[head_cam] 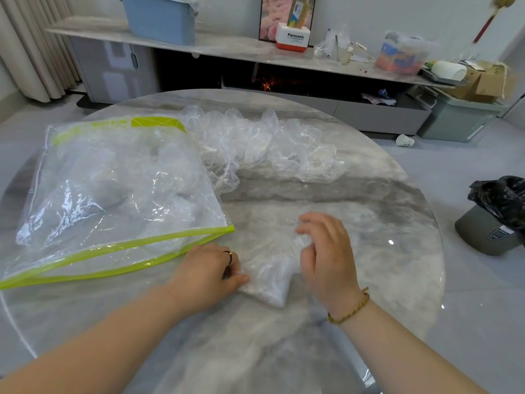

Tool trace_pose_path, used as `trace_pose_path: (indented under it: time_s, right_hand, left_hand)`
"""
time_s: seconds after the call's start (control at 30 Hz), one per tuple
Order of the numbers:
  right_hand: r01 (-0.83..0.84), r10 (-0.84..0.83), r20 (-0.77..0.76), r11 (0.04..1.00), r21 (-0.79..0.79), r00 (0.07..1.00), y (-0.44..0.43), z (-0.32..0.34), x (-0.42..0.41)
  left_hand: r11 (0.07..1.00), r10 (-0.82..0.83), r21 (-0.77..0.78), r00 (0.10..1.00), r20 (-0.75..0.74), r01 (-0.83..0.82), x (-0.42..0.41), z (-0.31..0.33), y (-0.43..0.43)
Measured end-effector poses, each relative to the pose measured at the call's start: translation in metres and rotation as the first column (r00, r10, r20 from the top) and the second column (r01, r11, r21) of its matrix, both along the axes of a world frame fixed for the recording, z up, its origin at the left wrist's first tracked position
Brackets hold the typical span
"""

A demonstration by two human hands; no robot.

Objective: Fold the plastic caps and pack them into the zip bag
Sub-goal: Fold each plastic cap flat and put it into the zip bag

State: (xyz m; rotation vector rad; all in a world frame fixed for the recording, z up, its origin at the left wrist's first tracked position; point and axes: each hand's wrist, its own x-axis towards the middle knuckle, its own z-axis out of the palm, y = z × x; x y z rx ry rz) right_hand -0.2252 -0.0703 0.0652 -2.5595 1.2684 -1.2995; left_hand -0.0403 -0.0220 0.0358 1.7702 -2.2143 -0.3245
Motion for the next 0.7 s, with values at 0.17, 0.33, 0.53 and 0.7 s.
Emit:
trace_pose_path:
  time_s: [0.17, 0.33, 0.53, 0.7]
  right_hand:
    - [-0.301, 0.297, -0.206, 0.954, 0.016, 0.932, 0.044, -0.015, -0.002]
    - [-0.106, 0.202, -0.423, 0.965, 0.239, 0.883, 0.036, -0.037, -0.009]
    - [-0.086, 0.177, -0.316, 0.956, 0.281, 0.932, 0.03, -0.042, 0.0]
    - [-0.128, 0.19, -0.144, 0.925, 0.357, 0.971, 0.027, -0.047, -0.004]
  left_hand:
    - [0.998, 0.058, 0.029, 0.998, 0.022, -0.058, -0.006, -0.004, -0.001]
    - [1.0, 0.023, 0.008, 0.999, 0.031, -0.024, -0.01, 0.004, -0.002]
    - [0.954, -0.163, -0.248, 0.985, 0.052, 0.171, 0.0, 0.001, 0.007]
    - [0.926, -0.238, -0.268, 0.962, 0.13, 0.265, -0.011, -0.003, 0.005]
